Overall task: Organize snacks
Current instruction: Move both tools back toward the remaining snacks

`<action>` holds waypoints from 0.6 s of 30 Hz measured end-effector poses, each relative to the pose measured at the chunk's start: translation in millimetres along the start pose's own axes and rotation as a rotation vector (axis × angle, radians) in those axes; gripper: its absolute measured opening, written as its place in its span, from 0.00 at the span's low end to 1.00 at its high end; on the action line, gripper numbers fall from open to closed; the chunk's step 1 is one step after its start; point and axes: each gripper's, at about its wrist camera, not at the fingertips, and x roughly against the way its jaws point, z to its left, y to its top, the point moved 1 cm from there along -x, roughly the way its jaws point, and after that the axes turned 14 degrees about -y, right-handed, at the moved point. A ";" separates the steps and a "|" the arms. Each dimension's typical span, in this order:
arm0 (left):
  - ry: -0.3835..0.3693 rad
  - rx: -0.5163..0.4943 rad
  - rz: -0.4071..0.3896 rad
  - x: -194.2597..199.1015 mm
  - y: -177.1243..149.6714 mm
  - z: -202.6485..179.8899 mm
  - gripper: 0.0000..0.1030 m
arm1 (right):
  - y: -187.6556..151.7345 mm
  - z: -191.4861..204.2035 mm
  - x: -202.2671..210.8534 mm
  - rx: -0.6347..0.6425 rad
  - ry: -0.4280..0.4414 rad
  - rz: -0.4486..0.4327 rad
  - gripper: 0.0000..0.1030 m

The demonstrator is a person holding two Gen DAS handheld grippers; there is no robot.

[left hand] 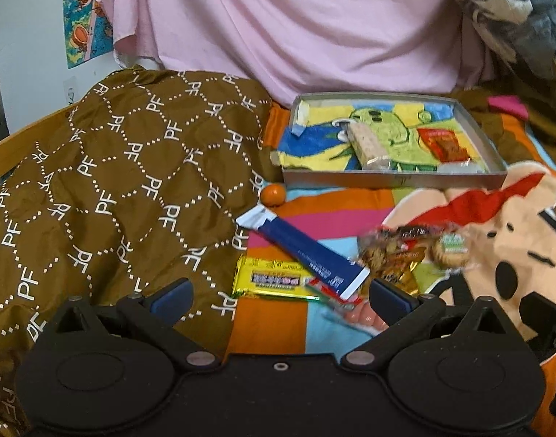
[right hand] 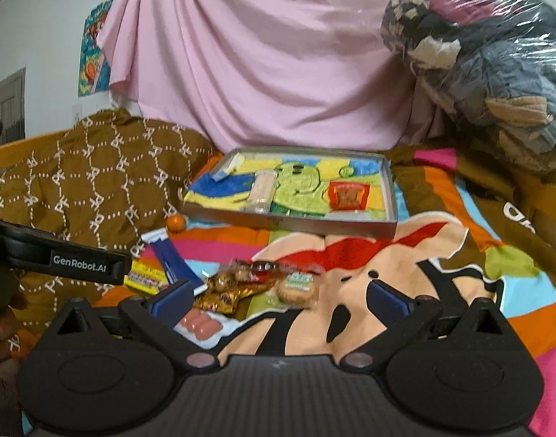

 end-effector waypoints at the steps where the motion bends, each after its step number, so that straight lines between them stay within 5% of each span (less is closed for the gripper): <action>1: 0.000 -0.005 0.008 -2.1 -1.7 1.0 0.99 | -1.0 1.5 -2.2 0.004 0.003 0.013 1.00; 18: 0.008 -0.036 0.100 -38.3 -11.6 15.4 0.99 | -16.6 22.6 -29.6 0.071 0.023 0.144 1.00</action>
